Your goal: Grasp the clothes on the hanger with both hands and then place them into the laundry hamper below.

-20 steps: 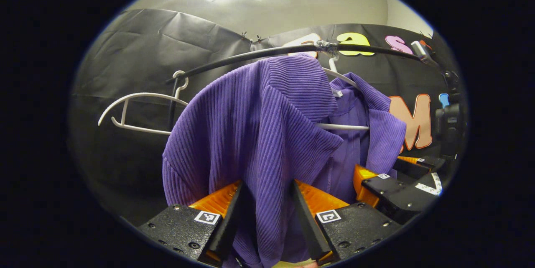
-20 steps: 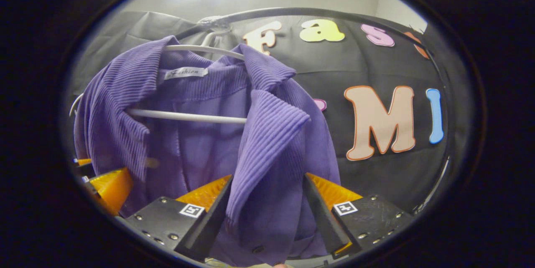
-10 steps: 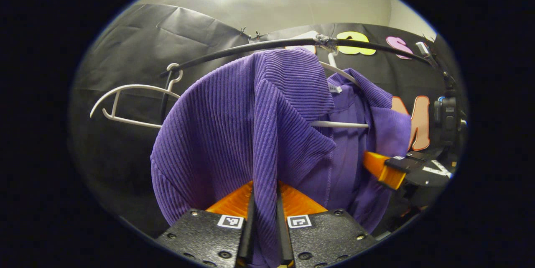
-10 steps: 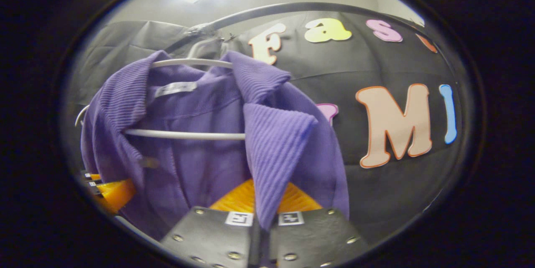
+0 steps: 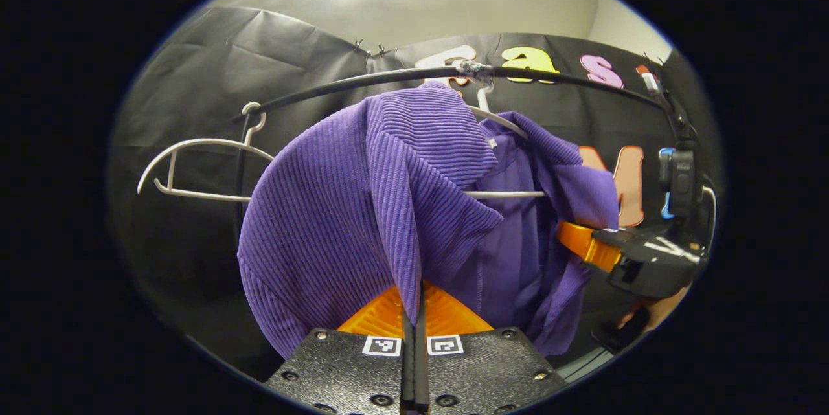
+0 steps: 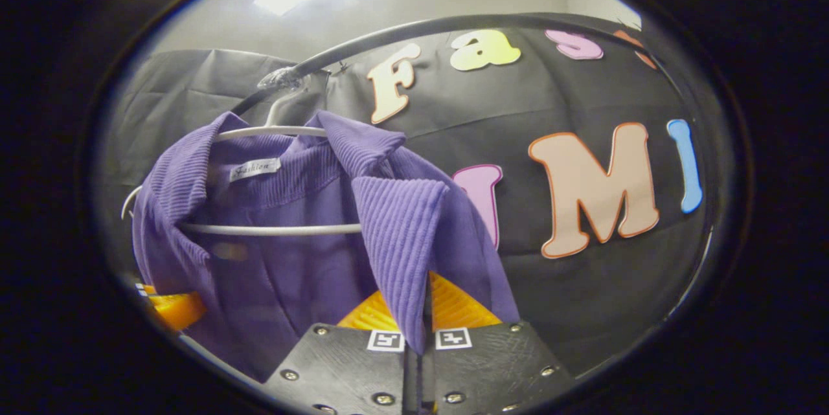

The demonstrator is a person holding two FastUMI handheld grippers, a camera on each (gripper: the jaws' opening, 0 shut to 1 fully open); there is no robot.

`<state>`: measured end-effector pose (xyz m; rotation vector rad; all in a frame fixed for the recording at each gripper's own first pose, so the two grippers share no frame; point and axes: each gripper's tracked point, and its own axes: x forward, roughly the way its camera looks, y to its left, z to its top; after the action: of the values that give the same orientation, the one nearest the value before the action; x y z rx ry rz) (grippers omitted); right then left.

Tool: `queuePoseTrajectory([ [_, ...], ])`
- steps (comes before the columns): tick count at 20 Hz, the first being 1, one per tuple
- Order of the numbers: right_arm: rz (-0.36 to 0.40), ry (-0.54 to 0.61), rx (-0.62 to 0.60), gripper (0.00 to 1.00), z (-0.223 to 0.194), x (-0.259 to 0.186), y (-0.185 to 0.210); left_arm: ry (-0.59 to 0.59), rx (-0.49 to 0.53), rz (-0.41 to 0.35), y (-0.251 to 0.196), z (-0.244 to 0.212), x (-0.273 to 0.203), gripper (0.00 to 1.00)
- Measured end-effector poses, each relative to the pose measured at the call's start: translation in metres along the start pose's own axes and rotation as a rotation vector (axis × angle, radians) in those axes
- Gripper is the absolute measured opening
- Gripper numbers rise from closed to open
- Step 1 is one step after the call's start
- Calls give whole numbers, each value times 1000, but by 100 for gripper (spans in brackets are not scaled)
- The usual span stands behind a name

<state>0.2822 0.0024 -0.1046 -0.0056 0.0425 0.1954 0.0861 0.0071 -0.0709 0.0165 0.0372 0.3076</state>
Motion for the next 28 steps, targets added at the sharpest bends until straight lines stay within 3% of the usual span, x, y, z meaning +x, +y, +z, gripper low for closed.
queuePoseTrajectory([
  [2, -4, 0, -19, 3, 2, -4, 0, 2, -7, -55, -7, 8, -11, 0],
  [8, -14, 7, -4, 3, 1, -19, 2, -10, -22, -94, -8, 25, -35, 0],
  [11, 23, 11, 28, 3, 3, -24, 10, -8, -52, -124, -5, 33, -44, 0],
  [13, -13, 19, 46, 0, 3, -26, 0, -14, -60, -151, -3, 42, -50, 1],
  [16, -94, 9, 8, 3, 12, -25, -18, -23, -76, -195, 6, 53, -64, 0],
  [21, -176, -13, -9, 3, 22, -26, -33, -20, -67, -319, 19, 63, -81, 2],
  [28, -236, -65, -12, 8, 42, -27, -50, 53, -149, -464, 56, 70, -86, 0],
])
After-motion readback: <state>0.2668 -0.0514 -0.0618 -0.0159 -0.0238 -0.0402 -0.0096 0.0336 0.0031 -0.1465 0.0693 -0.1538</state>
